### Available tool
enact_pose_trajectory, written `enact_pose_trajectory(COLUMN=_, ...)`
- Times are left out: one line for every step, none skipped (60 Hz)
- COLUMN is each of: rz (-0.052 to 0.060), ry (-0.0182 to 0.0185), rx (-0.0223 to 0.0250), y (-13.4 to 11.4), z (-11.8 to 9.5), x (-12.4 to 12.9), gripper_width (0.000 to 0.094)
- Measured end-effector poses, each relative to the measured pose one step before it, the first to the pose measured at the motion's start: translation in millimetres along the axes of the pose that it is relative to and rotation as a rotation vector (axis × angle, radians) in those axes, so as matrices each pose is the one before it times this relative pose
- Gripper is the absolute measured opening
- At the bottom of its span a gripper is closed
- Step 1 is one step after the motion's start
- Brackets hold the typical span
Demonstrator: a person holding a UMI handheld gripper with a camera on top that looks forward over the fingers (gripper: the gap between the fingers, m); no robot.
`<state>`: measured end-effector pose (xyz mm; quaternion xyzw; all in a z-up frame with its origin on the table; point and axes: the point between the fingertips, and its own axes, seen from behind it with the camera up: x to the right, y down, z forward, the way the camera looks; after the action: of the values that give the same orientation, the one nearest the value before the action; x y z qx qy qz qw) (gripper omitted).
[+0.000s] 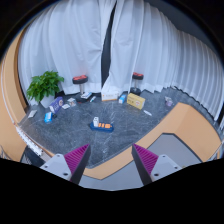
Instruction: Unplug charger
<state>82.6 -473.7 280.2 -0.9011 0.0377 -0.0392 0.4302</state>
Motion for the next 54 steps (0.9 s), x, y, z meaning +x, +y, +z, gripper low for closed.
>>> enact_pose_trajectory(rz=0.0, ry=0.00165, rx=-0.00071, y=0.15, z=0.34, x=0.14, gripper_width=0.0853)
enact_pose_trajectory(rz=-0.0004, ry=0.00155, rx=-0.00162, y=0.3, z=0.16, x=0.2, gripper_width=0.0853)
enact_pose_trajectory(rz=-0.0005, ry=0.00138, rx=-0.00208, y=0.45, z=0.05, x=0.31, gripper_width=0.0853)
enact_pose_trajectory(rz=-0.001, ry=0.00117, rx=-0.00202, y=0.35, z=-0.22, x=0.39, gripper_width=0.0852)
enact_pose_trajectory(rz=-0.0008, ry=0.00055, rx=-0.00272, y=0.21, z=-0.29, x=-0.03, gripper_width=0.0853)
enact_pose_trajectory(rz=-0.0007, ry=0.00039, rx=-0.00346, y=0.55, z=-0.08, x=-0.1, gripper_width=0.0852)
enact_pose_trajectory(rz=0.0001, ry=0.00002, rx=-0.00402, y=1.0, z=0.19, x=-0.08, gripper_width=0.0852)
enact_pose_trajectory(rz=0.0001, ry=-0.00048, rx=-0.0044, y=1.37, z=0.39, x=-0.11, gripper_width=0.0849)
enact_pose_trajectory(rz=0.001, ry=-0.00077, rx=-0.00486, y=1.59, z=0.61, x=-0.58, gripper_width=0.0847)
enact_pose_trajectory(rz=0.0022, ry=-0.00193, rx=0.00061, y=4.23, z=6.44, x=-1.97, gripper_width=0.0848)
enact_pose_trajectory(rz=0.0021, ry=-0.00141, rx=-0.00408, y=1.6, z=0.31, x=-0.67, gripper_width=0.0848)
enact_pose_trajectory(rz=0.0029, ry=-0.00202, rx=-0.00417, y=1.54, z=0.48, x=-0.77, gripper_width=0.0851)
enact_pose_trajectory(rz=0.0033, ry=-0.00201, rx=-0.00499, y=2.2, z=1.48, x=-0.89, gripper_width=0.0847)
enact_pose_trajectory(rz=0.0022, ry=-0.00134, rx=-0.00591, y=2.93, z=1.71, x=-0.92, gripper_width=0.0848)
enact_pose_trajectory(rz=0.0012, ry=-0.00116, rx=-0.0068, y=3.35, z=1.53, x=-0.95, gripper_width=0.0848)
enact_pose_trajectory(rz=-0.0001, ry=-0.00129, rx=-0.00711, y=3.25, z=1.95, x=-1.22, gripper_width=0.0847)
enact_pose_trajectory(rz=-0.0002, ry=-0.00176, rx=-0.00642, y=3.43, z=2.23, x=-1.58, gripper_width=0.0847)
enact_pose_trajectory(rz=-0.0004, ry=-0.00107, rx=-0.00572, y=3.76, z=2.46, x=-1.46, gripper_width=0.0845)
enact_pose_trajectory(rz=-0.0008, ry=0.00011, rx=-0.00513, y=4.21, z=3.11, x=-0.91, gripper_width=0.0845)
enact_pose_trajectory(rz=-0.0011, ry=0.00152, rx=-0.00521, y=4.34, z=3.59, x=-1.02, gripper_width=0.0844)
enact_pose_trajectory(rz=-0.0013, ry=0.00226, rx=-0.00714, y=5.12, z=4.06, x=-1.16, gripper_width=0.0846)
enact_pose_trajectory(rz=-0.0021, ry=0.0016, rx=-0.0082, y=5.37, z=4.26, x=-1.56, gripper_width=0.0846)
enact_pose_trajectory(rz=-0.0023, ry=-0.00071, rx=-0.00789, y=5.6, z=4.64, x=-2.23, gripper_width=0.0846)
enact_pose_trajectory(rz=-0.002, ry=-0.00173, rx=-0.00686, y=5.44, z=5.38, x=-2.5, gripper_width=0.0846)
enact_pose_trajectory(rz=-0.0008, ry=-0.00192, rx=-0.00636, y=5.27, z=5.78, x=-2.93, gripper_width=0.0846)
enact_pose_trajectory(rz=-0.0009, ry=-0.00391, rx=-0.00677, y=5.62, z=5.94, x=-3.77, gripper_width=0.0848)
enact_pose_trajectory(rz=-0.0015, ry=-0.00817, rx=-0.00496, y=4.96, z=6.1, x=-4.92, gripper_width=0.0846)
enact_pose_trajectory(rz=-0.0014, ry=-0.01177, rx=-0.00072, y=3.92, z=6.68, x=-5.56, gripper_width=0.0848)
enact_pose_trajectory(rz=0.0005, ry=-0.0108, rx=0.00133, y=3.36, z=6.98, x=-5.11, gripper_width=0.0847)
enact_pose_trajectory(rz=0.0035, ry=-0.00694, rx=0.00089, y=3.34, z=7.25, x=-4.12, gripper_width=0.0848)
enact_pose_trajectory(rz=0.0051, ry=-0.00285, rx=-0.00006, y=3.51, z=7.75, x=-3.78, gripper_width=0.0848)
enact_pose_trajectory(rz=0.0049, ry=-0.00119, rx=-0.00019, y=3.34, z=7.98, x=-3.28, gripper_width=0.0849)
enact_pose_trajectory(rz=0.0046, ry=-0.00109, rx=0.0013, y=2.09, z=8.66, x=-3.66, gripper_width=0.0848)
enact_pose_trajectory(rz=0.0054, ry=-0.00139, rx=0.0045, y=0.71, z=8.79, x=-3.72, gripper_width=0.085)
enact_pose_trajectory(rz=0.0064, ry=-0.00107, rx=0.00784, y=-0.78, z=8.79, x=-4.02, gripper_width=0.085)
enact_pose_trajectory(rz=0.0074, ry=-0.00066, rx=0.01215, y=-2.23, z=9.66, x=-3.82, gripper_width=0.0851)
enact_pose_trajectory(rz=0.0074, ry=0.00066, rx=0.01407, y=-3.06, z=10.0, x=-3.42, gripper_width=0.0851)
enact_pose_trajectory(rz=0.0074, ry=0.00041, rx=0.01291, y=-2.99, z=10.39, x=-3.81, gripper_width=0.0849)
enact_pose_trajectory(rz=0.007, ry=0.00107, rx=0.01123, y=-3.53, z=10.29, x=-3.47, gripper_width=0.085)
enact_pose_trajectory(rz=0.0064, ry=0.00176, rx=0.01258, y=-4.13, z=10.57, x=-3.32, gripper_width=0.0851)
enact_pose_trajectory(rz=0.006, ry=0.00159, rx=0.0159, y=-5.69, z=10.69, x=-3.48, gripper_width=0.0851)
enact_pose_trajectory(rz=0.0053, ry=0.001, rx=0.0197, y=-6.59, z=10.88, x=-3.27, gripper_width=0.0852)
enact_pose_trajectory(rz=0.0046, ry=0.00115, rx=0.02132, y=-6.64, z=11.35, x=-3.04, gripper_width=0.0852)
enact_pose_trajectory(rz=0.0039, ry=0.00252, rx=0.0203, y=-7.0, z=11.49, x=-2.68, gripper_width=0.085)
enact_pose_trajectory(rz=0.0027, ry=0.00415, rx=0.01991, y=-6.68, z=11.77, x=-2.08, gripper_width=0.0851)
enact_pose_trajectory(rz=0.0022, ry=0.00518, rx=0.01886, y=-6.32, z=11.97, x=-1.74, gripper_width=0.0852)
enact_pose_trajectory(rz=0.0025, ry=0.00571, rx=0.01696, y=-5.77, z=11.83, x=-1.58, gripper_width=0.0854)
enact_pose_trajectory(rz=0.0042, ry=0.00392, rx=0.01786, y=-4.04, z=12.76, x=-0.68, gripper_width=0.0852)
enact_pose_trajectory(rz=0.0048, ry=0.00735, rx=0.01135, y=-6.49, z=10.58, x=-2.51, gripper_width=0.0853)
enact_pose_trajectory(rz=0.0053, ry=0.00418, rx=0.01644, y=-3.6, z=12.39, x=-0.55, gripper_width=0.085)
enact_pose_trajectory(rz=0.0045, ry=0.00646, rx=0.00984, y=-3.89, z=11.44, x=-0.95, gripper_width=0.085)
enact_pose_trajectory(rz=0.0044, ry=0.0074, rx=0.00428, y=-2.29, z=11.43, x=-0.84, gripper_width=0.0849)
enact_pose_trajectory(rz=0.0037, ry=0.00802, rx=-0.00157, y=-1.42, z=11.14, x=-0.42, gripper_width=0.085)
enact_pose_trajectory(rz=0.0034, ry=0.00822, rx=-0.00416, y=-1.32, z=10.57, x=-0.6, gripper_width=0.0851)
